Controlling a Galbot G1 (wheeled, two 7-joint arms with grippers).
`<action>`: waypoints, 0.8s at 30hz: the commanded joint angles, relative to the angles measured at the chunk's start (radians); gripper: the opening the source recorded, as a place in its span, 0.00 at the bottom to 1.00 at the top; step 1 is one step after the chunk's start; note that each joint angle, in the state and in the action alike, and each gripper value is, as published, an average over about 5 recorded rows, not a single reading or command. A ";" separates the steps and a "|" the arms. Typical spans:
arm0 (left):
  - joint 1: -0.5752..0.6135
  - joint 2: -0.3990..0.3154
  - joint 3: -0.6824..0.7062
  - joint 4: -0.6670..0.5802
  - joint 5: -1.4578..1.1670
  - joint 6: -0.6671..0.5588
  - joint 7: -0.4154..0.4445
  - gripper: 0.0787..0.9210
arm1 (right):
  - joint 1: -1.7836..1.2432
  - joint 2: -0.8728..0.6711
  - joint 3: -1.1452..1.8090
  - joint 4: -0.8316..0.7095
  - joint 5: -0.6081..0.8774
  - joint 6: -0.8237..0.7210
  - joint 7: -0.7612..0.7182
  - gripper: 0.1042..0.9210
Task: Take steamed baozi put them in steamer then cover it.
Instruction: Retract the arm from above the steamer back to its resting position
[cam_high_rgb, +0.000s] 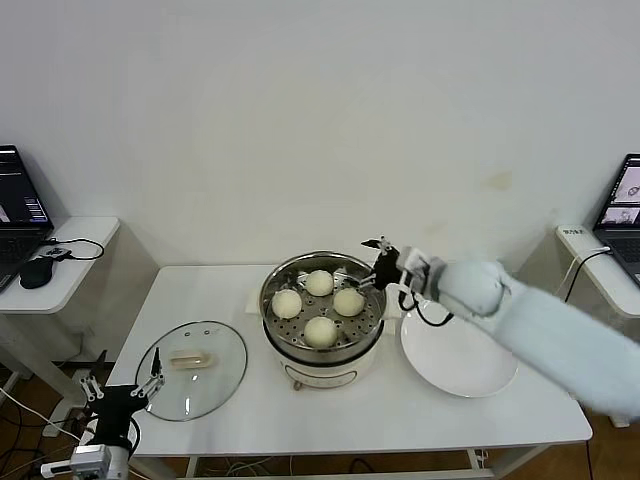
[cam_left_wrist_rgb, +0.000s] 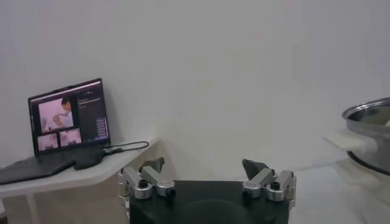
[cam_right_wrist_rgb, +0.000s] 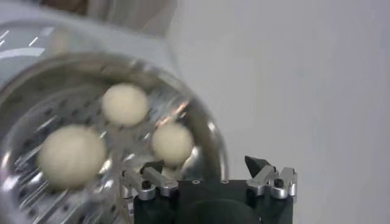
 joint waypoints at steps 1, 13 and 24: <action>-0.005 -0.005 0.030 0.024 0.055 0.025 -0.051 0.88 | -0.945 0.283 0.945 0.027 -0.314 0.510 0.113 0.88; -0.056 0.011 -0.027 0.230 0.920 -0.137 -0.140 0.88 | -1.279 0.608 1.278 0.116 -0.299 0.564 0.003 0.88; -0.104 0.109 -0.036 0.388 1.411 -0.167 -0.119 0.88 | -1.371 0.681 1.384 0.177 -0.251 0.543 0.043 0.88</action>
